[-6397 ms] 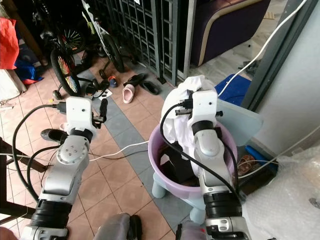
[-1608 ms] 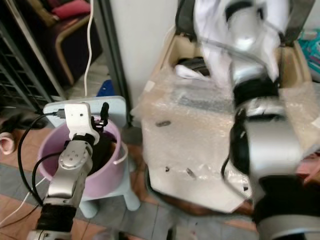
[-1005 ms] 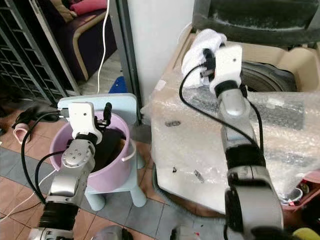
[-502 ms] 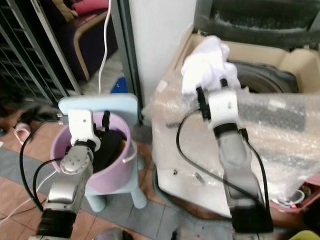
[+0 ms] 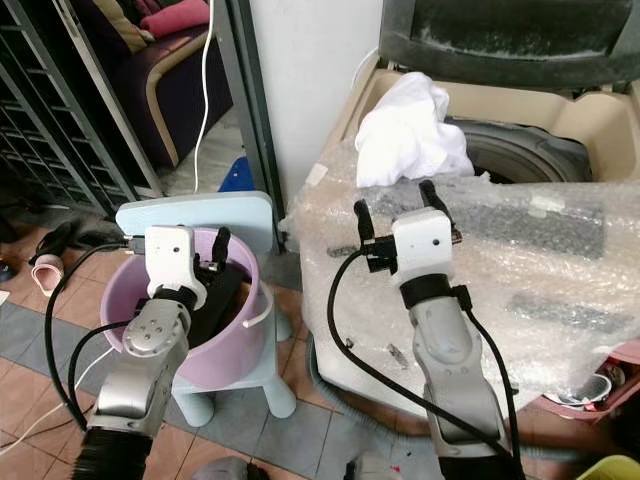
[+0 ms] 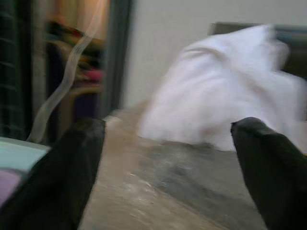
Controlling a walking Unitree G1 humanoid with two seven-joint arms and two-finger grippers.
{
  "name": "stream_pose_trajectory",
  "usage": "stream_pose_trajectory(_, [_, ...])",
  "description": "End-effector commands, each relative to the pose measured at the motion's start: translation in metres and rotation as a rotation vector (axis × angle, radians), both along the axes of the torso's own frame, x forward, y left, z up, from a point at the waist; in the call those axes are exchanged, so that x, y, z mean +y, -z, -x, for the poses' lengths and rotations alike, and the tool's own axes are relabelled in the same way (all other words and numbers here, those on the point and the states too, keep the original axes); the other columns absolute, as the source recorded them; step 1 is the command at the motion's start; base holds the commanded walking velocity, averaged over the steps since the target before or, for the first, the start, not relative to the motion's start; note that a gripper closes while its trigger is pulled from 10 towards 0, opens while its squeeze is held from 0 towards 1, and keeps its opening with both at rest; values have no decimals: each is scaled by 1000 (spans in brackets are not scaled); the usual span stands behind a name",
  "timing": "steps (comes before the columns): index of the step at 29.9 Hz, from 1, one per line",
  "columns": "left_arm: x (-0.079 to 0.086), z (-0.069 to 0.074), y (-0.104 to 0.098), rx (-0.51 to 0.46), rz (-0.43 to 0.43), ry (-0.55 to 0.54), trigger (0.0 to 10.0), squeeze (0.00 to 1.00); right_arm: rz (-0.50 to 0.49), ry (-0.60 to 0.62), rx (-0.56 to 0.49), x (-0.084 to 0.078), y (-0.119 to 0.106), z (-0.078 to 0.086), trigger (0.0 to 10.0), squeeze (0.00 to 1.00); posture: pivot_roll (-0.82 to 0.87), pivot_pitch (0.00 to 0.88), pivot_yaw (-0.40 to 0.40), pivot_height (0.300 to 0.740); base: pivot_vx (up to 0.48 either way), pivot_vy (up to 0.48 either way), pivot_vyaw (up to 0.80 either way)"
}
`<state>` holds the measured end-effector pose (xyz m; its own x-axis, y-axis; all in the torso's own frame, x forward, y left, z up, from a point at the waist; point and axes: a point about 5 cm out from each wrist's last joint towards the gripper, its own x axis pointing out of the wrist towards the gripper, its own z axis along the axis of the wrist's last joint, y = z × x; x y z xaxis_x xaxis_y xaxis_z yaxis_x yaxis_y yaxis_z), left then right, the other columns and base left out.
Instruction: Clothes washing
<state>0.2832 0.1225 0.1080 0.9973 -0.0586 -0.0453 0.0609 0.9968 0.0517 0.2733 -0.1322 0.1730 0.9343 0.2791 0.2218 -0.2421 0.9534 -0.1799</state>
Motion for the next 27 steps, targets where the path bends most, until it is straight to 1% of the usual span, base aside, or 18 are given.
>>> stream_pose_trajectory(1, [-1, 0, -2, 1, -7, 16, 10000, 0, -37, -109, -16, 17, -13, -8, 10000, 1000, -102, 4, 92, 740, 0, 0, 0])
stream_pose_trajectory(2, [-3, -1, -3, 0, -6, 22, 10000, 0, -94, -147, 16, 25, -20, -25, 10000, 1000, -94, 16, 90, 740, 0, 0, 0])
stream_pose_trajectory(3, [-3, -1, -3, 0, -6, 22, 10000, 0, -94, -147, 16, 25, -20, -25, 10000, 1000, -94, 16, 90, 740, 0, 0, 0])
stream_pose_trajectory(4, [-4, -1, -4, -1, -4, 23, 10000, 0, -124, -173, 41, 32, -25, -39, 10000, 1000, -93, 13, 88, 740, 0, 0, 0])
stream_pose_trajectory(7, [-4, -2, -4, 0, -3, 23, 10000, 0, -120, -185, 59, 36, -28, -49, 10000, 1000, -86, 6, 84, 740, 0, 0, 0])
stream_pose_trajectory(9, [-4, -1, -4, 3, -5, 23, 10000, 0, -128, -189, 160, 39, -22, -63, 10000, 1000, -81, 5, 80, 740, 0, 0, 0])
stream_pose_trajectory(10, [-5, -1, -3, 5, -7, 23, 10000, 0, -132, -139, 212, 35, -18, -74, 10000, 1000, -74, 4, 73, 740, 0, 0, 0])
stream_pose_trajectory(12, [-5, 0, -4, 6, -8, 22, 10000, 0, -171, -98, 239, 28, -18, -82, 10000, 1000, -66, 3, 68, 740, 0, 0, 0])
stream_pose_trajectory(14, [-3, 1, -3, 11, -10, 12, 10000, 0, -114, 33, 274, 7, -15, -94, 10000, 1000, -62, 2, 61, 740, 0, 0, 0])
stream_pose_trajectory(15, [-3, 1, -3, 11, -10, 12, 10000, 0, -114, 33, 274, 7, -15, -94, 10000, 1000, -62, 2, 61, 740, 0, 0, 0])
stream_pose_trajectory(17, [-2, 2, -2, 16, -11, 7, 10000, 0, -134, 136, 269, -13, -18, -101, 10000, 1000, -64, 1, 58, 740, 0, 0, 0])
stream_pose_trajectory(19, [-2, 2, -1, 18, -12, 6, 10000, 0, -160, 211, 231, -29, -25, -103, 10000, 1000, -67, 1, 58, 740, 0, 0, 0])
stream_pose_trajectory(20, [-2, 0, -1, 19, -13, 7, 10000, 0, -176, 288, 164, -46, -36, -105, 10000, 1000, -69, 11, 59, 740, 0, 0, 0])
stream_pose_trajectory(21, [-2, 0, -1, 19, -13, 7, 10000, 0, -176, 288, 164, -46, -36, -105, 10000, 1000, -69, 11, 59, 740, 0, 0, 0])
stream_pose_trajectory(22, [-2, 0, -1, 20, -15, 7, 10000, 0, -197, 364, 92, -61, -48, -104, 10000, 1000, -73, 15, 62, 740, 0, 0, 0])
stream_pose_trajectory(24, [-3, -2, -3, 18, -15, 6, 10000, 0, -183, 441, -4, -76, -63, -101, 10000, 1000, -79, 6, 65, 740, 0, 0, 0])
stream_pose_trajectory(26, [-4, -3, -3, 17, -17, 8, 10000, 0, -148, 454, -62, -77, -71, -98, 10000, 1000, -82, 3, 68, 740, 0, 0, 0])
stream_pose_trajectory(27, [-5, -3, -3, 15, -19, 13, 10000, 0, -115, 428, -97, -71, -74, -94, 10000, 1000, -82, 6, 71, 740, 0, 0, 0])
